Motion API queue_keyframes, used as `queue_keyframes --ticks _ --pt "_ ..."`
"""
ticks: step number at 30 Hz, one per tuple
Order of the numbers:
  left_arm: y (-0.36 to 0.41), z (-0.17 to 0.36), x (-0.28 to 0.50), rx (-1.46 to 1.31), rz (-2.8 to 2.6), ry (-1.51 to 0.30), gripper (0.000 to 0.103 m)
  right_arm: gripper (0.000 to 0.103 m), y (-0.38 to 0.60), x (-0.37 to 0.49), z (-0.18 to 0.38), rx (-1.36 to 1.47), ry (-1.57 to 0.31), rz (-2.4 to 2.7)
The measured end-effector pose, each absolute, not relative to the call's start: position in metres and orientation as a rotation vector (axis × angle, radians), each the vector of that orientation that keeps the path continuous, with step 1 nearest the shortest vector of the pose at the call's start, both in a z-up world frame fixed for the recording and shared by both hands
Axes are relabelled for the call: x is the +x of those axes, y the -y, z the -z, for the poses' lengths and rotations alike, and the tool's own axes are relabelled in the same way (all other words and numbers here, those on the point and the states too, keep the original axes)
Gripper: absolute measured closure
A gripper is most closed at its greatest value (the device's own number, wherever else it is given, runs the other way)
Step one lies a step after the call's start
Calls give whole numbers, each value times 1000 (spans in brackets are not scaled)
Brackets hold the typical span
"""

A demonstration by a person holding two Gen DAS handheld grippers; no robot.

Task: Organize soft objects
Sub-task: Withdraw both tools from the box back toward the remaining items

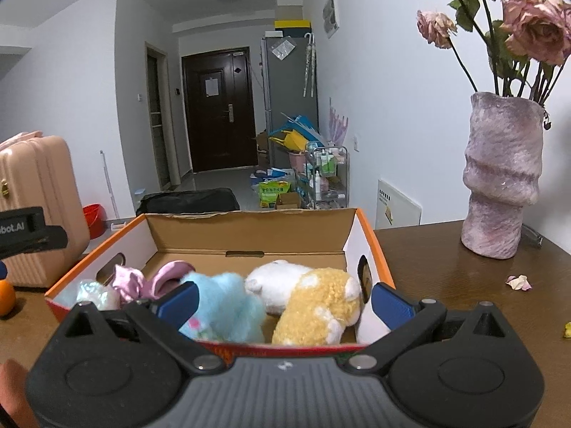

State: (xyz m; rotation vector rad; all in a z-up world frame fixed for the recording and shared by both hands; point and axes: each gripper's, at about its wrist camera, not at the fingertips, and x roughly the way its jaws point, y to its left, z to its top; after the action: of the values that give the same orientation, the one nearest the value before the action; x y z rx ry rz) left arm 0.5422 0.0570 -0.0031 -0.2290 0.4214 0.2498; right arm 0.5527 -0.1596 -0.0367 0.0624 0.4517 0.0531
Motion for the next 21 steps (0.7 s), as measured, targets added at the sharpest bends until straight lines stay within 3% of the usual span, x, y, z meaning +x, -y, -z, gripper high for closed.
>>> queue_keyframes --ticks 21 --pt "-38 7 443 -90 -246 -375 0 0 171 465 36 -26 -395 -112"
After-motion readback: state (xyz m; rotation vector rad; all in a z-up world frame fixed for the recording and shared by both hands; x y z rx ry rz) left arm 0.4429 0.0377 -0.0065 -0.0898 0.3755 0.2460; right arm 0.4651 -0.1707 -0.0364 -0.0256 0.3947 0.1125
